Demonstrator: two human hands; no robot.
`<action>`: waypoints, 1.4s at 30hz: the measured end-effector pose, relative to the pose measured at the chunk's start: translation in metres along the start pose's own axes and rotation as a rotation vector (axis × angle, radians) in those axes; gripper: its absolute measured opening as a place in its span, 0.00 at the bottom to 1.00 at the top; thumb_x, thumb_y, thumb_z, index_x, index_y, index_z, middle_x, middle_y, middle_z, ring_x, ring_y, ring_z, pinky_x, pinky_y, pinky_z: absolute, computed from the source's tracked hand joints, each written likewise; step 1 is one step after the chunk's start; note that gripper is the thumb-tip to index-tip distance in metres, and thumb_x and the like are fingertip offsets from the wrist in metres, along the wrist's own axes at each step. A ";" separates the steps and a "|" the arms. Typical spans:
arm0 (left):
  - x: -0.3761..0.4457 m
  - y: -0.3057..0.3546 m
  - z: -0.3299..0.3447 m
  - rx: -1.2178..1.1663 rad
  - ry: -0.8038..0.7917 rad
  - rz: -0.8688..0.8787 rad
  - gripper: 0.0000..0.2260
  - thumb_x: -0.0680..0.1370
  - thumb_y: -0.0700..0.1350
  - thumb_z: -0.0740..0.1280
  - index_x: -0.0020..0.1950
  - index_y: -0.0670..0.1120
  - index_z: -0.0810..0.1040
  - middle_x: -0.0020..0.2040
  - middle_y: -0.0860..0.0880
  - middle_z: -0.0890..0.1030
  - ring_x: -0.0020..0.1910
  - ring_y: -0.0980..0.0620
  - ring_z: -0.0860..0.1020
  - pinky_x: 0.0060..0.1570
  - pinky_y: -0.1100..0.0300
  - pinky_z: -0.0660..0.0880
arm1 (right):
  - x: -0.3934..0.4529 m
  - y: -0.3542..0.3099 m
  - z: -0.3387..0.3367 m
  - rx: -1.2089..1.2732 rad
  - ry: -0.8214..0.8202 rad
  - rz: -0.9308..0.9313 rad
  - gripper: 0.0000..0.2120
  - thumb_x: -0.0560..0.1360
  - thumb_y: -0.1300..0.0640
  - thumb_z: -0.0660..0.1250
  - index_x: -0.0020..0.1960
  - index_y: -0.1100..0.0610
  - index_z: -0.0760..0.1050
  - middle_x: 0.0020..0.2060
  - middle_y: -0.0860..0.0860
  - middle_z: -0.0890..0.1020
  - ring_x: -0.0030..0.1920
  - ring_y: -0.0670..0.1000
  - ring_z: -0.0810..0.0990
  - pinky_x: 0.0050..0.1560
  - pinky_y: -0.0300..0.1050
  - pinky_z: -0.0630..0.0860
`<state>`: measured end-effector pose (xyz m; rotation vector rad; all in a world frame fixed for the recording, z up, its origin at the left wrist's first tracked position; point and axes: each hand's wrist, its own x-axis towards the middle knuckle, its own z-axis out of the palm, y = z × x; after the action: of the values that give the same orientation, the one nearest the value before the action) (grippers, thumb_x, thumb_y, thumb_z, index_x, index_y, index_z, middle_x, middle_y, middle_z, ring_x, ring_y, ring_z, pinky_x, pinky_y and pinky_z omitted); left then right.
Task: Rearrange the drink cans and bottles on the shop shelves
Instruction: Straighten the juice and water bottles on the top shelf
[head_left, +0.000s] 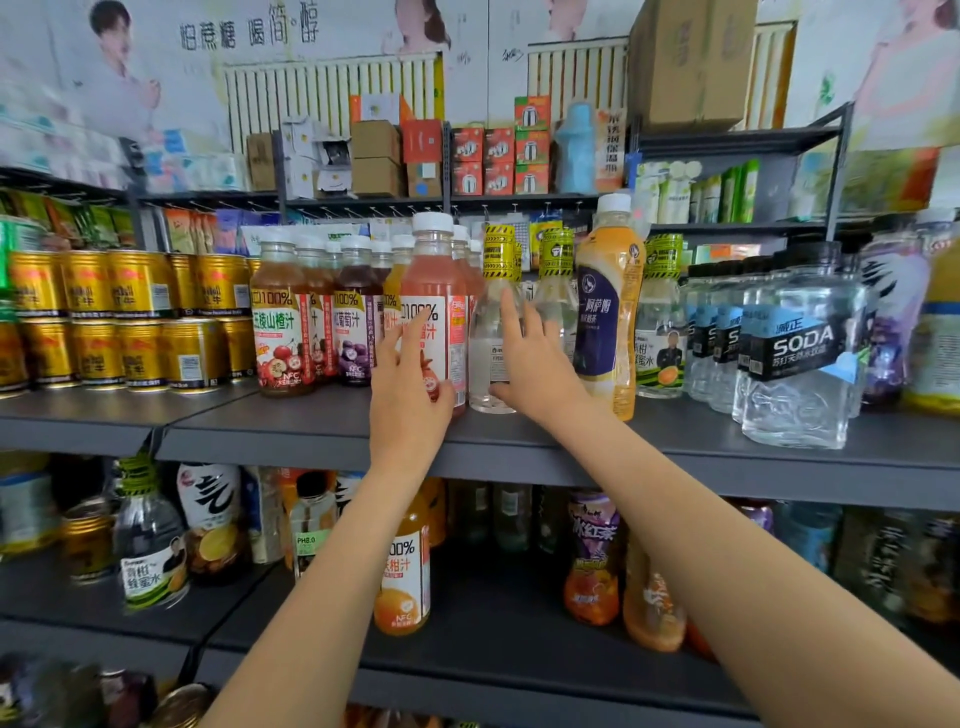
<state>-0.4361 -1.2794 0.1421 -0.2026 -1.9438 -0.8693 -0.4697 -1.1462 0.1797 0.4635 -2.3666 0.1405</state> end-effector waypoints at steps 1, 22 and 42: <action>0.000 0.000 0.000 0.004 0.007 0.007 0.30 0.75 0.37 0.65 0.74 0.51 0.59 0.73 0.46 0.60 0.71 0.50 0.61 0.61 0.64 0.61 | 0.001 0.000 0.000 0.013 -0.008 0.003 0.47 0.74 0.58 0.69 0.75 0.64 0.35 0.75 0.63 0.49 0.73 0.62 0.53 0.71 0.50 0.53; -0.011 0.007 0.003 0.108 0.125 0.067 0.16 0.72 0.35 0.64 0.60 0.40 0.71 0.61 0.41 0.69 0.61 0.44 0.67 0.58 0.52 0.70 | -0.045 0.073 -0.034 0.641 0.121 0.484 0.32 0.72 0.50 0.71 0.68 0.62 0.63 0.65 0.59 0.72 0.63 0.57 0.71 0.59 0.49 0.69; -0.143 -0.017 -0.016 0.030 -0.056 0.119 0.16 0.73 0.41 0.59 0.58 0.42 0.75 0.61 0.44 0.72 0.64 0.51 0.66 0.66 0.66 0.58 | -0.145 0.032 -0.058 0.731 0.392 0.068 0.20 0.66 0.41 0.65 0.51 0.51 0.68 0.45 0.51 0.75 0.46 0.50 0.73 0.46 0.41 0.68</action>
<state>-0.3576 -1.2723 0.0205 -0.3244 -1.9745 -0.7634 -0.3459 -1.0609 0.1261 0.6219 -1.8846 1.0480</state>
